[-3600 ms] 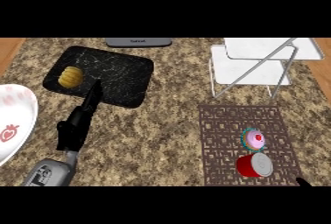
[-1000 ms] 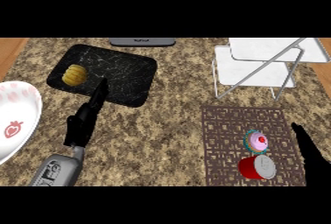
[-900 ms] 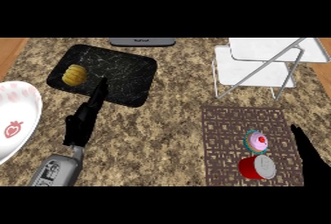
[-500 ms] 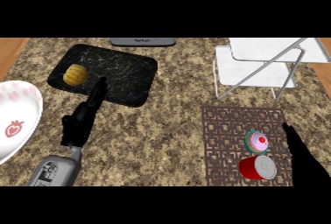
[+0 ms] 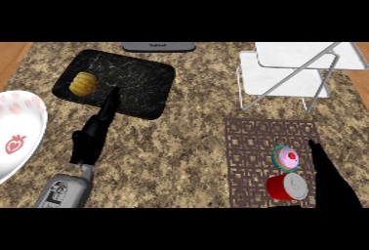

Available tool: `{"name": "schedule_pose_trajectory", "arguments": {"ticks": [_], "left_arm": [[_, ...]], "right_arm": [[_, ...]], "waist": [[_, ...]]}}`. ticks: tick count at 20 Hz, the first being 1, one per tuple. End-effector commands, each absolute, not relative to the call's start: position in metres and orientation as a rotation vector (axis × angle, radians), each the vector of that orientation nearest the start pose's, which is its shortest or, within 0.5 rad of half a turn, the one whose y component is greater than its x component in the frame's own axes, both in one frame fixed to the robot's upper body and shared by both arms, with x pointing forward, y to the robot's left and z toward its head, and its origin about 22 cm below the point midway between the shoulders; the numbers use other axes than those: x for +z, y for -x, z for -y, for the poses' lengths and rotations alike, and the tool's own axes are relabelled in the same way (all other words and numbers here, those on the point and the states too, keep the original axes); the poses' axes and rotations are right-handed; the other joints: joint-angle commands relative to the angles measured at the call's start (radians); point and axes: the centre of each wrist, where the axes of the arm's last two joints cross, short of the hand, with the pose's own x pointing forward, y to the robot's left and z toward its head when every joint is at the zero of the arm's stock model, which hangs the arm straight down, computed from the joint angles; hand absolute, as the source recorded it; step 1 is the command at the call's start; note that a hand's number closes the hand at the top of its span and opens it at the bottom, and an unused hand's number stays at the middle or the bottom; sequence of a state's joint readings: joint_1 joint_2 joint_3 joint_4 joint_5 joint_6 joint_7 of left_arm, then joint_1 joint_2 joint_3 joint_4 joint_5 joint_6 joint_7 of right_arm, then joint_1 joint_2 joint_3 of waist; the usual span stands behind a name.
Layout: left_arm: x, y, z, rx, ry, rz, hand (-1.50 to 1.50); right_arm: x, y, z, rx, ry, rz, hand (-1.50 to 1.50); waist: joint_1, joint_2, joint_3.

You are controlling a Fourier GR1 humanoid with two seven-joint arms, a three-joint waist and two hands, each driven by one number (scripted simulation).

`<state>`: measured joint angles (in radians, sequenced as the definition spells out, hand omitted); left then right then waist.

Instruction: Pick the can from the placemat and place it in the tiered shelf

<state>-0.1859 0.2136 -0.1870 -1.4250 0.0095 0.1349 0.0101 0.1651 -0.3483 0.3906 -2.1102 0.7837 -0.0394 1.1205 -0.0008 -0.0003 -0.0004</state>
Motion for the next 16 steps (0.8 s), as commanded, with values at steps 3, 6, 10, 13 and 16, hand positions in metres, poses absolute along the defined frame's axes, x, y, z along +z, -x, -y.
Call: {"name": "schedule_pose_trajectory", "arguments": {"ticks": [3,6,10,13,16], "left_arm": [[0.010,-0.275,-0.213,-0.253,-0.100,1.575,0.00],[0.011,-0.283,-0.215,-0.257,-0.111,1.583,0.00],[0.030,-0.282,-0.226,-0.245,-0.111,1.567,0.00],[0.025,-0.281,-0.244,-0.267,-0.106,1.578,0.00],[0.024,-0.279,-0.222,-0.263,-0.106,1.569,0.00]], "right_arm": [[0.092,-0.167,0.194,0.403,0.930,0.762,-1.50],[0.080,-0.189,0.201,0.410,0.931,0.744,-1.50],[0.047,-0.190,0.202,0.442,0.922,0.739,-1.50],[0.058,-0.182,0.211,0.427,0.898,0.739,-1.50],[0.050,-0.178,0.210,0.451,0.890,0.745,-1.50]], "waist": [[-0.002,-0.001,0.000],[0.000,0.001,0.000],[0.002,0.000,0.001],[-0.001,0.000,0.000],[-0.001,0.000,0.000]]}}
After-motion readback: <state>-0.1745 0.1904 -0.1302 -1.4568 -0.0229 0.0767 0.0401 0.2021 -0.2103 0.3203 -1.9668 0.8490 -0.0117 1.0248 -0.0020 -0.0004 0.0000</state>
